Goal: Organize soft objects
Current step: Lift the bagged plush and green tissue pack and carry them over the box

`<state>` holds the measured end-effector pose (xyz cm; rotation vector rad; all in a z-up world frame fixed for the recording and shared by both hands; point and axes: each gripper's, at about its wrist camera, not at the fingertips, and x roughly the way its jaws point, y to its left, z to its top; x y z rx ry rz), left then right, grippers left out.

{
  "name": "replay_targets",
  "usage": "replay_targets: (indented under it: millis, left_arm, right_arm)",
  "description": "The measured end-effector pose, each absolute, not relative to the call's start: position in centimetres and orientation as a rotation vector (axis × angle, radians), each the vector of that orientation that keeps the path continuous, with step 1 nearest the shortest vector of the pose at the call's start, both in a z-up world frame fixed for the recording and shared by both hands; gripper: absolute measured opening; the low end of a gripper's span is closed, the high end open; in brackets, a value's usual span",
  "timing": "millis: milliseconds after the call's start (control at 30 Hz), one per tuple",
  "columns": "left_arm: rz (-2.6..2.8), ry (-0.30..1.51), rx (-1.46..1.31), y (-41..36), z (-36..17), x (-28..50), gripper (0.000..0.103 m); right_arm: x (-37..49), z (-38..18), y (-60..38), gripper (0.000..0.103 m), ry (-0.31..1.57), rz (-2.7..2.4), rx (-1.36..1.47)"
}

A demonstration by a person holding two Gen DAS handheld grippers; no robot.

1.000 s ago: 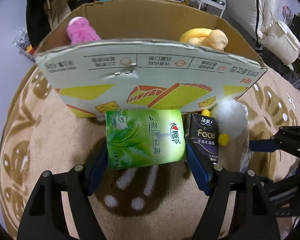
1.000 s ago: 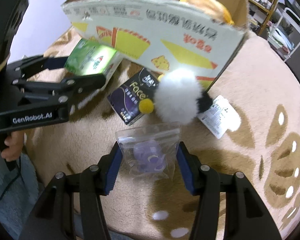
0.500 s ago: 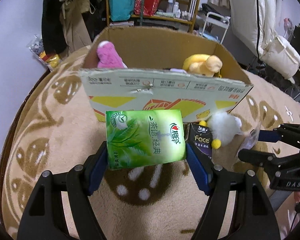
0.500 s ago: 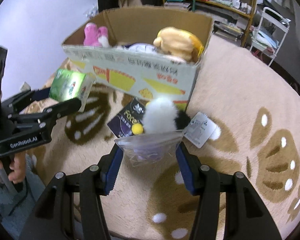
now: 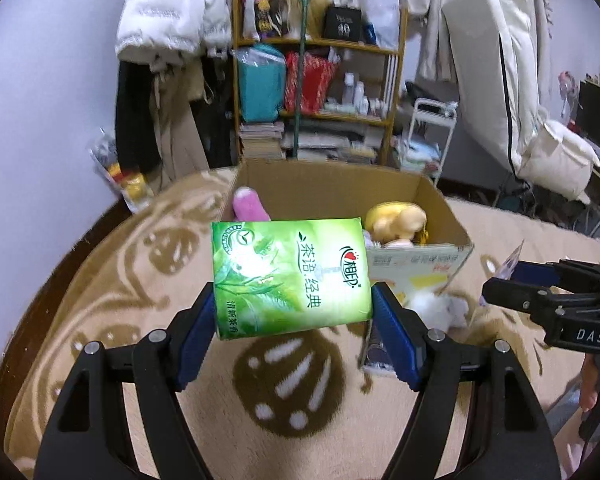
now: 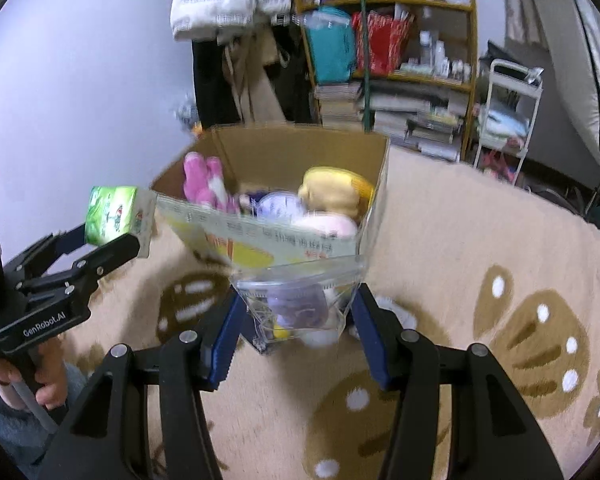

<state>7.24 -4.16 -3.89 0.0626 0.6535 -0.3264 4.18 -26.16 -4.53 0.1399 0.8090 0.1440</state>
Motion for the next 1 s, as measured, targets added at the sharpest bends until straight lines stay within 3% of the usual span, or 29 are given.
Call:
replay_targets:
  millis: [667, 1000]
  left_arm:
    - [-0.265, 0.449, 0.075, -4.4, -0.2, 8.9, 0.075]
    - [-0.250, 0.434, 0.092, -4.8, 0.5, 10.9, 0.075]
  right_arm:
    - [5.6, -2.3, -26.2, 0.057, 0.535, 0.128, 0.186]
    - [7.5, -2.6, -26.4, 0.057, 0.498, 0.108, 0.215]
